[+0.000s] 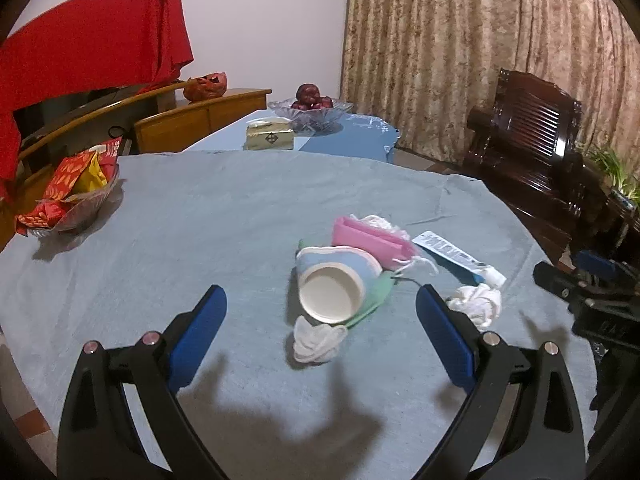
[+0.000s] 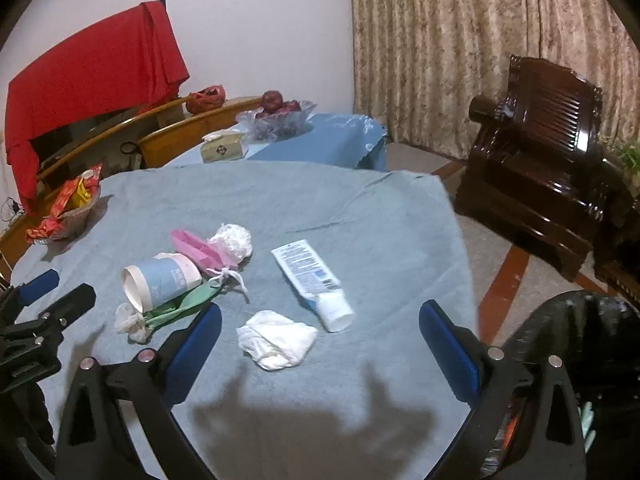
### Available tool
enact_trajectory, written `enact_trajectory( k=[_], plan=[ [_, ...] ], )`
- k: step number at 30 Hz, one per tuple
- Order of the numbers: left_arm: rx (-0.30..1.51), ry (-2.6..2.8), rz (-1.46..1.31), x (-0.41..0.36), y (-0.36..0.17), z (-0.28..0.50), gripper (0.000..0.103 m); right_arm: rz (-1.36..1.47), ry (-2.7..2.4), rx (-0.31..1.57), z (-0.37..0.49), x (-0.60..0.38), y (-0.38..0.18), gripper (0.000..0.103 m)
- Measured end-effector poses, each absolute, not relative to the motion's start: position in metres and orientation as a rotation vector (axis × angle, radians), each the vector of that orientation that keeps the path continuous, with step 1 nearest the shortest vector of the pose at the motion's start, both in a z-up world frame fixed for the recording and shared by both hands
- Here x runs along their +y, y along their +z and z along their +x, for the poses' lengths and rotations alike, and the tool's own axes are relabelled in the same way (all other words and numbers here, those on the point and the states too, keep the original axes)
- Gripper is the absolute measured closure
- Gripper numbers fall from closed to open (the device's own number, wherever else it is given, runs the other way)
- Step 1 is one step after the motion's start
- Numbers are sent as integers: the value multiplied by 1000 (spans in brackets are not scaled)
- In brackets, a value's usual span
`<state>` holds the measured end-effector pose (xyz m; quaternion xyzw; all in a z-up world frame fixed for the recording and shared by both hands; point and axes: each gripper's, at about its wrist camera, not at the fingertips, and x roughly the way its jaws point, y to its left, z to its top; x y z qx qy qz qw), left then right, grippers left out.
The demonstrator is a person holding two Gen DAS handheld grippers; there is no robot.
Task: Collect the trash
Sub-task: 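Move both grippers back over the remaining trash on the table, then grasp the crumpled white tissue with the right gripper while the left gripper grasps the paper cup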
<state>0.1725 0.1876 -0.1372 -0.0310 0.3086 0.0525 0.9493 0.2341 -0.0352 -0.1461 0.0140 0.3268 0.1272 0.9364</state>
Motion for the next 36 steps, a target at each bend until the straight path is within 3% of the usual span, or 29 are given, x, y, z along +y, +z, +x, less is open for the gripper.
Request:
enact_trajectory(
  k=[9,11,23,28,34,36],
  plan=[
    [648,124,-60,207,-152,186,10,12,265,730,253,-8,-179,7],
    [652,124,-65,209,-155,188,10,14,265,752,257,-3,-186,10],
    [662,95,-99,212,-164,204,10,10,356,835,265,14,-207,50],
    [672,74,-101,206,-168,214,10,26,392,829,266,9,-205,58],
    [691,56,-103,202,-175,231,10,50,401,813,269,1,-197,59],
    [700,45,-106,202,-177,236,16,52,400,806,271,-1,-194,59]
  ],
)
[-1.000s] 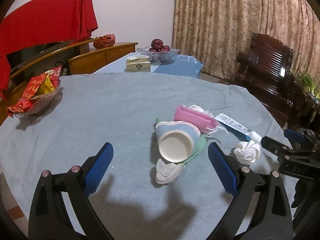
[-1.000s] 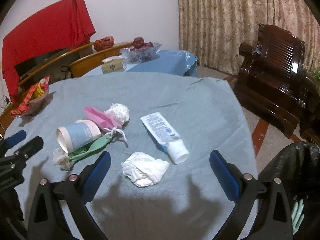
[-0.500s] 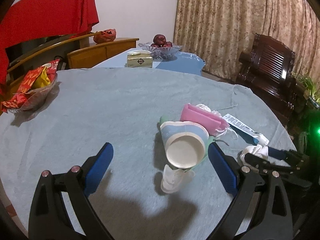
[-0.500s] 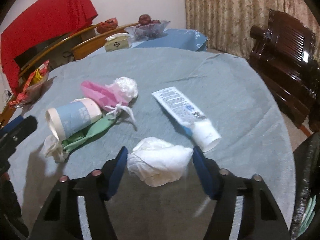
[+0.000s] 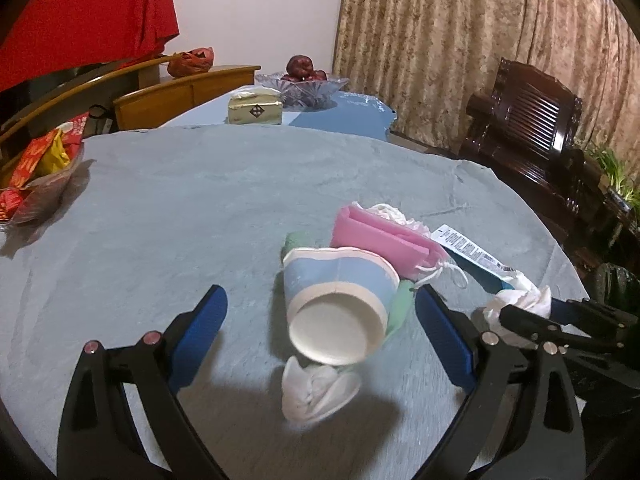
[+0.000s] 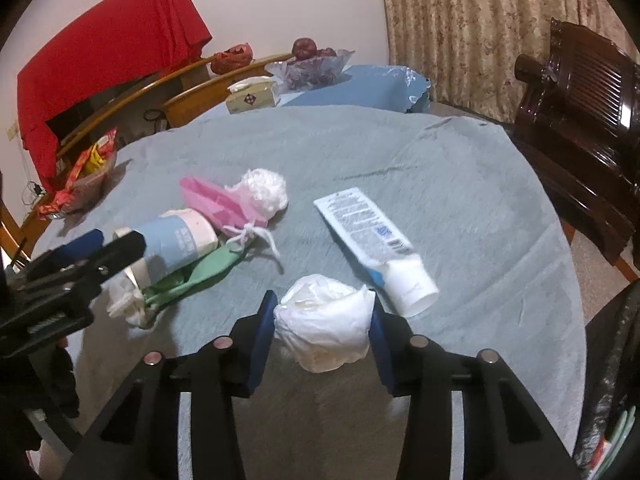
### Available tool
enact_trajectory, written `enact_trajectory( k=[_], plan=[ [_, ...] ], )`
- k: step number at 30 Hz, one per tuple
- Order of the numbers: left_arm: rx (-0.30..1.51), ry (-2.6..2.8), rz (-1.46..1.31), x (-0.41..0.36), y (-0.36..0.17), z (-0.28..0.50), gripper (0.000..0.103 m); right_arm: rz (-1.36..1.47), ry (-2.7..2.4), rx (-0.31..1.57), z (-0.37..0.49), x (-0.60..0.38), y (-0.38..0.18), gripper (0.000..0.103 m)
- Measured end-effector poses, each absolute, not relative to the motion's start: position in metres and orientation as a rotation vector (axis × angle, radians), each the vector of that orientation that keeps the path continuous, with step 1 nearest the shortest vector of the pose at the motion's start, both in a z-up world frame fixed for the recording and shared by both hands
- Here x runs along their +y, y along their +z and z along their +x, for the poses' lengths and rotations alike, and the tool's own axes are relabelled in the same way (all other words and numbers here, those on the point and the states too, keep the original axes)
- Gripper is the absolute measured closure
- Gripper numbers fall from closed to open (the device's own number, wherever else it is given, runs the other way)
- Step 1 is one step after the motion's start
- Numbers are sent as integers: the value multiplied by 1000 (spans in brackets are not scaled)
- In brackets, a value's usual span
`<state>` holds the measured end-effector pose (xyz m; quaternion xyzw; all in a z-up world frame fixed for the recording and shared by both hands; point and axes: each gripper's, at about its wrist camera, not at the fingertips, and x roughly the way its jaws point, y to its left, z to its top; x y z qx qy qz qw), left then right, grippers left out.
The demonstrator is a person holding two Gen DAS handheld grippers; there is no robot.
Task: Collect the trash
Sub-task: 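Grasp the crumpled white tissue with the right gripper while the left gripper grasps the paper cup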
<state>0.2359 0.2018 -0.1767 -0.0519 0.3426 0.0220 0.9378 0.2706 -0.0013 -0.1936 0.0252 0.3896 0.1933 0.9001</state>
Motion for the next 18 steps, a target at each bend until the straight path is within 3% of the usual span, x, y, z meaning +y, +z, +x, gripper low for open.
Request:
enact_trajectory(
  k=[5,18],
  plan=[
    [739,-1,-127,203,-184,244,48,41,406,806,271,-2,-192,59],
    [660,39,-98,198,-157,218,53,41,430,762,261,-5,-170,59]
  ],
)
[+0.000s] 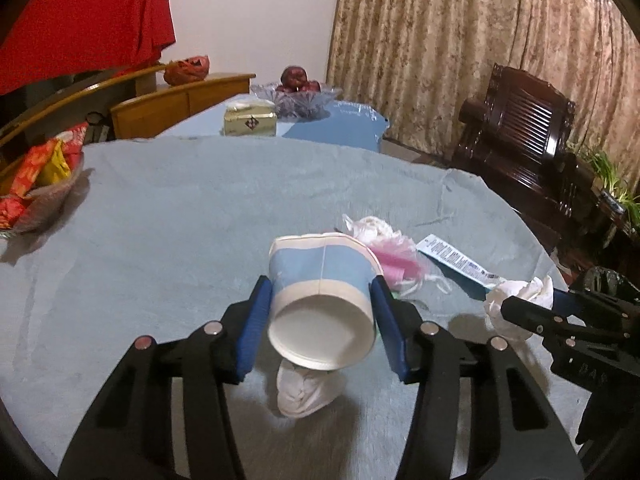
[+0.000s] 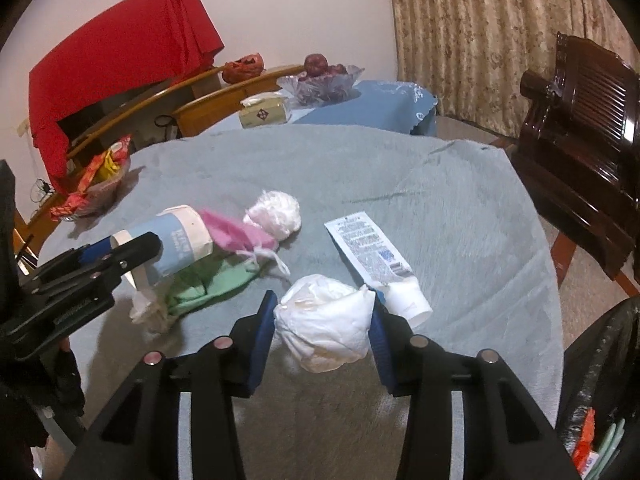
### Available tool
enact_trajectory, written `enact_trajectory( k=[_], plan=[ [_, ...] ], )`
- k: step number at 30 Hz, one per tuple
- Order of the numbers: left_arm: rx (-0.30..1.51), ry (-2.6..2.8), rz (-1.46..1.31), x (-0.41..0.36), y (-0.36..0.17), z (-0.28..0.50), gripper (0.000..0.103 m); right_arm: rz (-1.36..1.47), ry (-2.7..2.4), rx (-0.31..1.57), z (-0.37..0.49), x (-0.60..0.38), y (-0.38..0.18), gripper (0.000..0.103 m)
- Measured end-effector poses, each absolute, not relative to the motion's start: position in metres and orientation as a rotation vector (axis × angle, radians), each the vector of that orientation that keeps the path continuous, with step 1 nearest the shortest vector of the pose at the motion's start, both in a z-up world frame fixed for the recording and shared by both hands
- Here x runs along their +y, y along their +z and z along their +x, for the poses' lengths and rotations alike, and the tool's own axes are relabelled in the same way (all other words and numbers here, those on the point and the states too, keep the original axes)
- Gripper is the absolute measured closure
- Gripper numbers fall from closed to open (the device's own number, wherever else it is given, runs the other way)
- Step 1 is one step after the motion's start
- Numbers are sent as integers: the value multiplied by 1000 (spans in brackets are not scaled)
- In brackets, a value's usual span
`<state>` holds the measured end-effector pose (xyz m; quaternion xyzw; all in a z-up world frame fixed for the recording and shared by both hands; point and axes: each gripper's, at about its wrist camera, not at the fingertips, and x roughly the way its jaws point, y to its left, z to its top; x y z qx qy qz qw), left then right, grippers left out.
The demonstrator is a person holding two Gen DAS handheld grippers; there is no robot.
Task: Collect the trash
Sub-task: 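Grasp the crumpled white tissue with the right gripper while the left gripper grasps the paper cup, then lift the tissue and paper cup and carry them over the bin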
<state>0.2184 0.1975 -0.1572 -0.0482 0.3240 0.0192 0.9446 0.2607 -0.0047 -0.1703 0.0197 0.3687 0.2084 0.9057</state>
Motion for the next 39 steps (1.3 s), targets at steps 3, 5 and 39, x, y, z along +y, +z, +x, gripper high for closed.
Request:
enact_trajectory(
  k=[3,5,39],
  plan=[
    [645,49,-88,195,-148,211,53,44,432,749,257,-7,-161,59],
    [638,51,-90,194,-142,206,53,45,434,742,254,-9,-156,59],
    [559,-129,-49,61,-82,158,53,76,315,573,177,-121,-71,59]
  ],
)
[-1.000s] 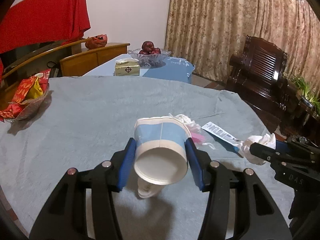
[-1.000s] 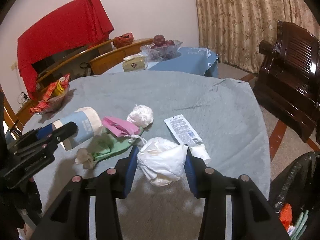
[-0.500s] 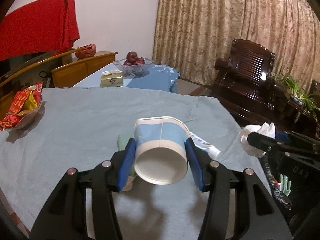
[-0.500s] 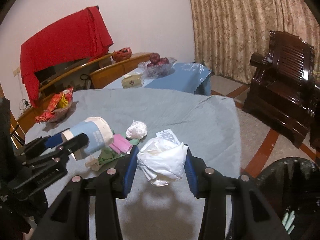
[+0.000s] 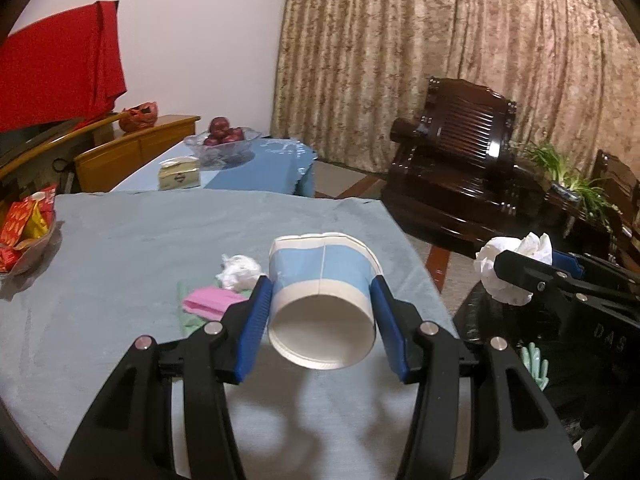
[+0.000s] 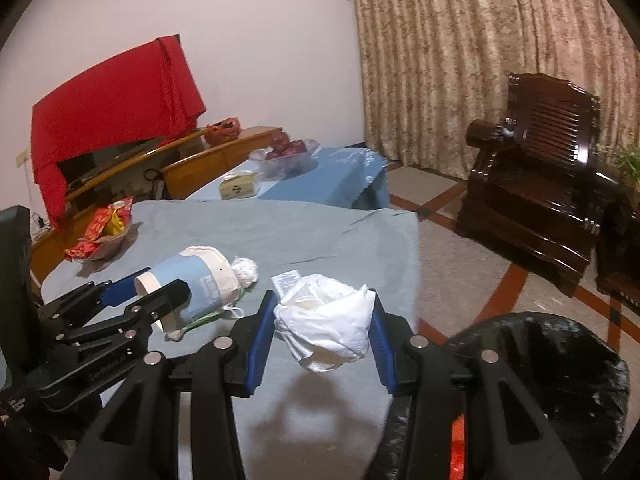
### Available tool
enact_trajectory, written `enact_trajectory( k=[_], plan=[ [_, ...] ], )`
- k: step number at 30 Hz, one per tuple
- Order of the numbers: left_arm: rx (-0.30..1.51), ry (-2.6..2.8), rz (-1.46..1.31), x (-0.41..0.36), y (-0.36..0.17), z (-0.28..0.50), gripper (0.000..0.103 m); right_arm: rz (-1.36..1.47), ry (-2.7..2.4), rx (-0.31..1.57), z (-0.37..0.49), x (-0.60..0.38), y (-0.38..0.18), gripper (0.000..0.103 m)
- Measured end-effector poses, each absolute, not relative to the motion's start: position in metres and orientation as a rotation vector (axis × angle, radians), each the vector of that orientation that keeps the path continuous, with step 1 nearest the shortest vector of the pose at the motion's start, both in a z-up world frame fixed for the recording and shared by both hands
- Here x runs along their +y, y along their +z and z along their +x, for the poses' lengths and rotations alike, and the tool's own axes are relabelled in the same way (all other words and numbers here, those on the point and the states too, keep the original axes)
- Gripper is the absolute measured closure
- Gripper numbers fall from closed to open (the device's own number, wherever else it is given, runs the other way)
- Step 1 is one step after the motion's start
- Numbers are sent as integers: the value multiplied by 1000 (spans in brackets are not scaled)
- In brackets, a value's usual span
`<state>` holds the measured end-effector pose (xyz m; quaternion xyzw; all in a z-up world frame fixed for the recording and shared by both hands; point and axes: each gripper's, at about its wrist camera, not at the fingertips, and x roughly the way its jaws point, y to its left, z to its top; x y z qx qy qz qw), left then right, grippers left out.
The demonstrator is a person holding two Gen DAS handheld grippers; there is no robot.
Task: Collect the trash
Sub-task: 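Lift the tissue and paper cup and carry them over the bin, then open both grippers over the bin to drop the tissue and cup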
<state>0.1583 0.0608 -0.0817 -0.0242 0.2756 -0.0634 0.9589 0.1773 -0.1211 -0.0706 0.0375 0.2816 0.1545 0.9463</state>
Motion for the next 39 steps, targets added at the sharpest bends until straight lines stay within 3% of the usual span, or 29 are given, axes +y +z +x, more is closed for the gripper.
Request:
enact_trajectory(
  k=[15,36,39],
  plan=[
    [538,-304,-23,-30,-75,156,53,106,125,555,145,-217,-63,59],
    [598,-522,46,-136,-109,158,53,133,-41,593,115,-305,-81,59],
    [609,-552,46,-146,-113,161,48,137,-47,591,113,-310,-82,53]
  ],
)
